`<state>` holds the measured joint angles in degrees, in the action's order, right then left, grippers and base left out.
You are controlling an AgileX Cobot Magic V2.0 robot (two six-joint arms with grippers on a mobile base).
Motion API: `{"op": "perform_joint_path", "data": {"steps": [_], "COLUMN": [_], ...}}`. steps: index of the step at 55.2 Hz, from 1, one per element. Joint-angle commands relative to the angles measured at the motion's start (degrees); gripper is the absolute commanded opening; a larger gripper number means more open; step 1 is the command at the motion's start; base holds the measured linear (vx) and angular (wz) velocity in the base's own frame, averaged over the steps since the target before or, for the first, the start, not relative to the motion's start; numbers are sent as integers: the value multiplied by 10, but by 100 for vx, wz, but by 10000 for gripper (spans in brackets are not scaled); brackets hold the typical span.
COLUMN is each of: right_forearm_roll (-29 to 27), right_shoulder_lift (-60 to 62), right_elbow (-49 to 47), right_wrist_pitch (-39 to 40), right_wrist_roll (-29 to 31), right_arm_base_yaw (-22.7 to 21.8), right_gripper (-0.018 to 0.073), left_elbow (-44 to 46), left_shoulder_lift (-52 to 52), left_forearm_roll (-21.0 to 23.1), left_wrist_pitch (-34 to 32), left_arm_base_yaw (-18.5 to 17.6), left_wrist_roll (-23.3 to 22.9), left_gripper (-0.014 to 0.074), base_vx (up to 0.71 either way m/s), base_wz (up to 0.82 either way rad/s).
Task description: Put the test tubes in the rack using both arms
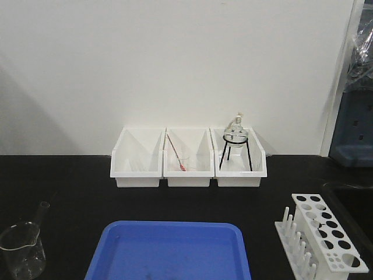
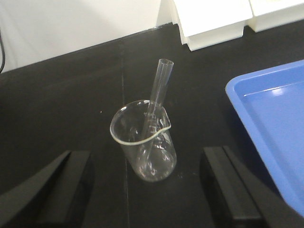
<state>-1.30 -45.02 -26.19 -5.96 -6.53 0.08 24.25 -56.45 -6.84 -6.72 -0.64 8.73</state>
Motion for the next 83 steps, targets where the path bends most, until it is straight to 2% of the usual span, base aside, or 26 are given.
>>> {"op": "perform_joint_path", "data": {"steps": [1, 10, 21, 30, 48, 55, 63, 77, 78, 83], "right_forearm_roll": [5, 5, 6, 7, 7, 7, 7, 7, 7, 7], "right_shoulder_lift": [-1, -1, -1, -1, -1, -1, -1, -1, -1, -1], "right_elbow": [-19, -19, -19, -19, -19, -19, -19, -19, -19, -19], "right_wrist_pitch": [51, 51, 51, 51, 51, 51, 56, 70, 68, 68], "right_wrist_roll": [0, 0, 2, 4, 4, 4, 4, 4, 4, 4], "right_arm_base_yaw": [-3, -3, -3, -3, -3, -3, -3, -3, -3, -3], "right_gripper": [554, 512, 498, 498, 498, 498, 498, 498, 498, 498], "left_elbow": [30, 99, 194, 241, 307, 314, 314, 314, 314, 314], "left_shoulder_lift": [-57, -189, -314, -366, -438, -443, -442, -423, -396, -368], "left_forearm_roll": [-14, -13, -15, -43, -43, -43, -39, -37, -38, -38], "left_wrist_pitch": [-121, -179, -186, -208, -207, -208, -205, -189, -175, -167], "left_arm_base_yaw": [-2, -2, -2, -2, -2, -3, -3, -3, -2, -2], "left_wrist_roll": [3, 3, 3, 2, 2, -3, -9, -126, -140, -139], "left_gripper": [584, 584, 584, 584, 556, 480, 327, 39, -10, -10], "base_vx": [0, 0, 0, 0, 0, 0, 0, 0, 0, 0], "base_wz": [0, 0, 0, 0, 0, 0, 0, 0, 0, 0]}}
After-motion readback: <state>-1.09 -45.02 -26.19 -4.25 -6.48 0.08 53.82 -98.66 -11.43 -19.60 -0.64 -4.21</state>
